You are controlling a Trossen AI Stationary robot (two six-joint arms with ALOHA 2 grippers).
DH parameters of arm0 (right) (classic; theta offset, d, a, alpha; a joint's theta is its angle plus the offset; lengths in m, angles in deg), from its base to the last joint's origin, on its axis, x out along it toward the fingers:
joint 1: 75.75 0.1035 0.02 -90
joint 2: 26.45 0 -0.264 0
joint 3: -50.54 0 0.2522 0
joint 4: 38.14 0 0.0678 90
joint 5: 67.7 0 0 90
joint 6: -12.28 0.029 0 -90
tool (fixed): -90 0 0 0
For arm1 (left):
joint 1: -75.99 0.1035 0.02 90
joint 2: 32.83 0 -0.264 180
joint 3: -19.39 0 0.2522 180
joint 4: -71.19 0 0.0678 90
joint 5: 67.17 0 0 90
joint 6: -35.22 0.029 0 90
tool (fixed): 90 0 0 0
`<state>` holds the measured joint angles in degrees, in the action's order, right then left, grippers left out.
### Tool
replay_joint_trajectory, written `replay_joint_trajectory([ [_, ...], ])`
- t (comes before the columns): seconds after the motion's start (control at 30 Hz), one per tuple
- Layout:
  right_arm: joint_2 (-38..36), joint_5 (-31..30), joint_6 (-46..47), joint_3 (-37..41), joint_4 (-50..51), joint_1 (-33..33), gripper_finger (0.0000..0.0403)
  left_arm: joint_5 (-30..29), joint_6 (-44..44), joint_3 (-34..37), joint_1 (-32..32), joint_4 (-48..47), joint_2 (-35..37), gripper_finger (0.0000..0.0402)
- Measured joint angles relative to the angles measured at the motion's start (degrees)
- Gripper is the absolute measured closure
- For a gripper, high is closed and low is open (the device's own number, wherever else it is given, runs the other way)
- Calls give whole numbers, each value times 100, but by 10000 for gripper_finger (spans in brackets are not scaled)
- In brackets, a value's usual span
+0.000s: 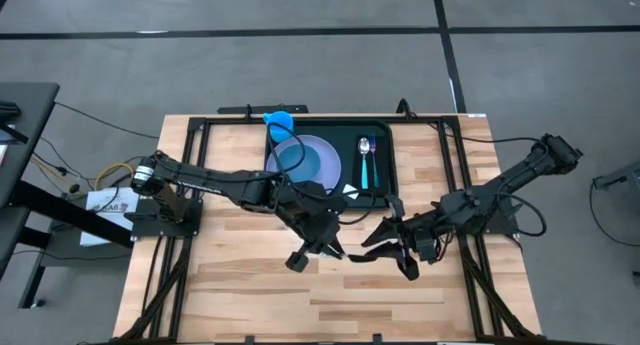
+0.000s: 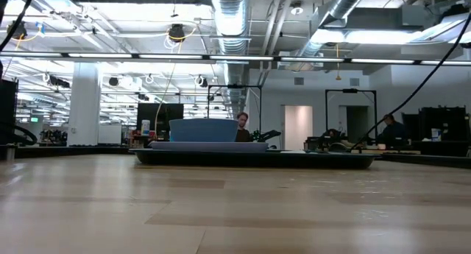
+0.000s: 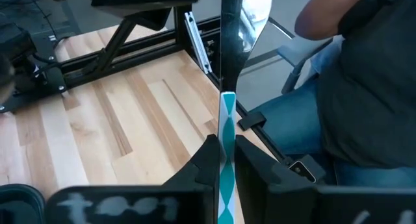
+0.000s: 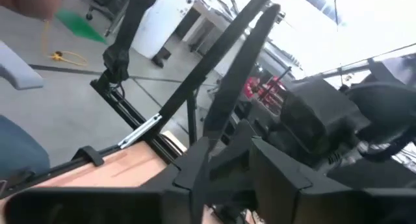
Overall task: Set up tray
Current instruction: Put the blue knife on top of the black napkin to the right of the blue fork on the black tray
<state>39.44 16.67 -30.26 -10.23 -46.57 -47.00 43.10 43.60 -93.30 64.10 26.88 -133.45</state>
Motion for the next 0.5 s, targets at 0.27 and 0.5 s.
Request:
replay_joint_trajectory([
  [0.27, 4, 696, -174, -192, 255, 0, 223, 35, 47, 0, 1, 0, 0, 388],
  [0.5, 4, 879, -546, -192, 24, -32, 208, 39, 172, 0, 1, 7, 0, 388],
])
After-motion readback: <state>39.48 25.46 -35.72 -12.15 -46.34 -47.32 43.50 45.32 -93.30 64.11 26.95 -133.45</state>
